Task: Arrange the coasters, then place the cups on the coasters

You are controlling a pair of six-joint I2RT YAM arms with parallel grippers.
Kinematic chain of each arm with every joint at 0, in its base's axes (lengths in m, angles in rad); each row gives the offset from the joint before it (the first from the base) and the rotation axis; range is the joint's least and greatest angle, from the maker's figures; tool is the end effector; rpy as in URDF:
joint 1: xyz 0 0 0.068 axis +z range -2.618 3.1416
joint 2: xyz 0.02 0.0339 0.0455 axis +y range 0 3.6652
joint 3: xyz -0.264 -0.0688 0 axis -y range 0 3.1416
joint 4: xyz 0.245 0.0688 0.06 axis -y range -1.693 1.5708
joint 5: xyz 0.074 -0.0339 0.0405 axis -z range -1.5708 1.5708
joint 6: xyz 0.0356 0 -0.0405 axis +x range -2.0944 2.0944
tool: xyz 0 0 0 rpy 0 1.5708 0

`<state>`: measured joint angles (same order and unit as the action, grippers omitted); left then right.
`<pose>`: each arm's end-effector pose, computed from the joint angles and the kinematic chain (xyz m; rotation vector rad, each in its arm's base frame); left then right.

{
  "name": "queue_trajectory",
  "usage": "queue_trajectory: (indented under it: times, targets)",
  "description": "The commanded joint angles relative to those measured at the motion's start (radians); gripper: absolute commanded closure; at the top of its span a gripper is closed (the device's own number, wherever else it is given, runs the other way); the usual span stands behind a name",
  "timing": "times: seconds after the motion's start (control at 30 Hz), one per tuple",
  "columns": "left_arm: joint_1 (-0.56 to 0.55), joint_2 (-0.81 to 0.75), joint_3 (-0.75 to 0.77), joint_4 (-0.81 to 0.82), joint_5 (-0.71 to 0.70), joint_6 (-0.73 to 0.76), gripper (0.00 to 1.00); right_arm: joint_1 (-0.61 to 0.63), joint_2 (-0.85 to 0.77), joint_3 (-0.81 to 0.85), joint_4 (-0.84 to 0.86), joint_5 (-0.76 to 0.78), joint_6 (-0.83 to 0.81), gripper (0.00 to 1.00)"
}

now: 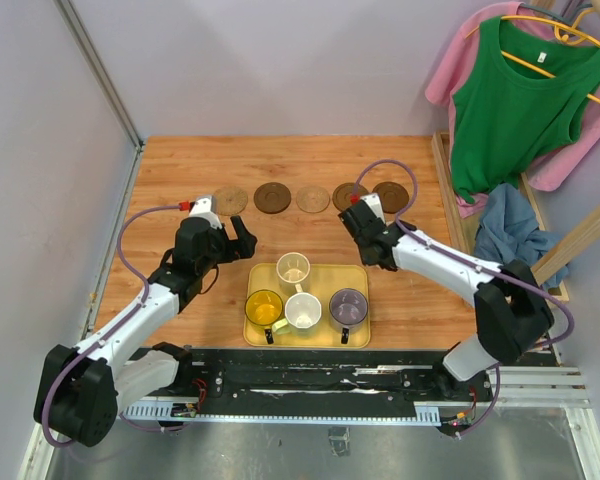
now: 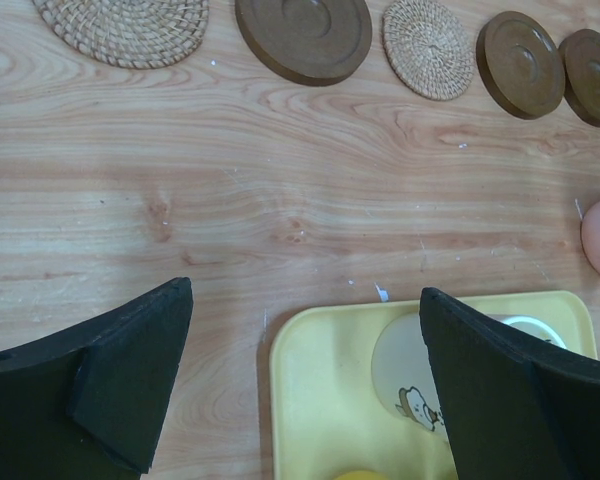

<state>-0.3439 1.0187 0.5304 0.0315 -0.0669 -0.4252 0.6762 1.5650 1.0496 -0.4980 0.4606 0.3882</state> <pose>0.2120 -0.0734 0.2280 -0.1261 2.0479 -0.4156 0.2573 0.1862 0.2191 -0.1877 2.4320 -0.1383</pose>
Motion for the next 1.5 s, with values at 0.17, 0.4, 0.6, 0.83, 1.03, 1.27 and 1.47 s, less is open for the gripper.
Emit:
queue_trajectory:
  times: [0.17, 0.4, 0.6, 0.83, 1.03, 1.27, 1.47]
  targets:
    - [-0.005, -0.013, -0.019, 0.037, 0.013, -0.015, 0.0, 0.008, -0.213, -0.036, -0.157, 0.04, 0.066, 0.95]
    - [-0.005, -0.01, -0.02, 0.047, 0.019, -0.018, 0.0, 0.007, -0.334, -0.047, -0.181, 0.004, 0.114, 0.29]
    - [-0.005, 0.007, -0.015, 0.055, 0.032, -0.016, 0.0, 0.008, -0.301, -0.046, -0.215, 0.012, 0.253, 0.02]
    - [-0.006, -0.001, -0.018, 0.054, 0.033, -0.014, 0.0, 0.008, -0.199, -0.04, -0.219, 0.056, 0.382, 0.02]
    - [-0.004, 0.001, -0.02, 0.053, 0.031, -0.009, 0.0, 0.006, -0.141, -0.044, -0.188, 0.108, 0.468, 0.02]
    - [-0.006, 0.01, -0.021, 0.06, 0.03, -0.005, 0.0, -0.005, -0.089, -0.061, -0.126, 0.101, 0.504, 0.14]
    - [-0.005, 0.019, -0.02, 0.062, 0.029, -0.003, 0.0, -0.024, -0.06, -0.113, -0.063, 0.092, 0.537, 0.28]
